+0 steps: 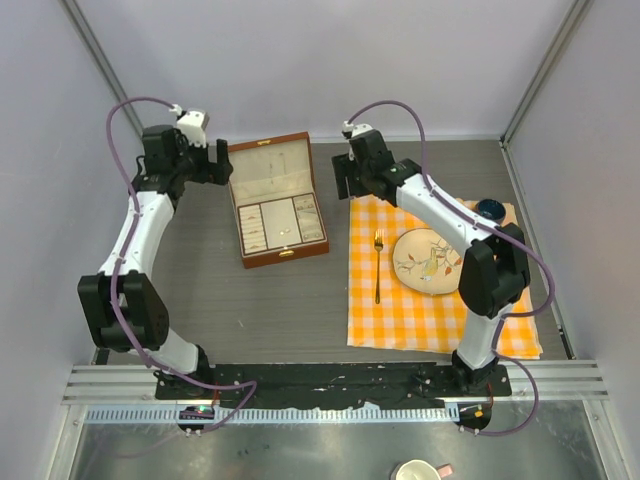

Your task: Organize the mixed jewelry

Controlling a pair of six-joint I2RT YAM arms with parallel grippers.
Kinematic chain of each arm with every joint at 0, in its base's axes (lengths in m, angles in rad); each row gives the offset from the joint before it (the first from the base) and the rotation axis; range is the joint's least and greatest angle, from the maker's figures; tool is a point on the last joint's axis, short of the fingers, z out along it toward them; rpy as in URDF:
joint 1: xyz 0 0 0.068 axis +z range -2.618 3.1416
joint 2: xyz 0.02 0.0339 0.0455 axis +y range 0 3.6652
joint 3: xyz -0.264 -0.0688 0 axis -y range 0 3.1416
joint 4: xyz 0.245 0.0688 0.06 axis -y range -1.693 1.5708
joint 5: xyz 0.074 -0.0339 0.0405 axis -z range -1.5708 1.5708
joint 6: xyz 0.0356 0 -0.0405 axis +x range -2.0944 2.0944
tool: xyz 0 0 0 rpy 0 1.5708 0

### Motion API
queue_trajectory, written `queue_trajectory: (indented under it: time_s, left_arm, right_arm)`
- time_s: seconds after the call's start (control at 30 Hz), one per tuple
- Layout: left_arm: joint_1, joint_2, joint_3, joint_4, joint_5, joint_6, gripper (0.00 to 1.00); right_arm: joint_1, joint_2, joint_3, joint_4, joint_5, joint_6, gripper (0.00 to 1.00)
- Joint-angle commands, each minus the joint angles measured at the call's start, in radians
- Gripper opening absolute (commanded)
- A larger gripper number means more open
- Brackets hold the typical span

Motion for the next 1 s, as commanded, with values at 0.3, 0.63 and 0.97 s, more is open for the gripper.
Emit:
queue_trajectory:
  time_s: [0.3, 0.63, 0.97]
  left_arm:
    - [-0.064, 0.185, 0.296, -0.090, -0.010, 0.204, 1.00]
    - [-0.078, 0.295, 0.388, -0.111, 0.093, 0.261, 1.00]
    - [-0.081, 0.297, 0.339, -0.131, 0.271, 0.248, 1.00]
  right_arm:
    - [-0.036, -0.108, -0.124, 0.020, -0.107, -0.088, 0.78]
    - [-0.067, -0.125, -0.163, 0.020, -0.148, -0.089, 0.80]
    - [-0.076, -0.146, -0.192, 0.022, -0.150, -0.102, 0.80]
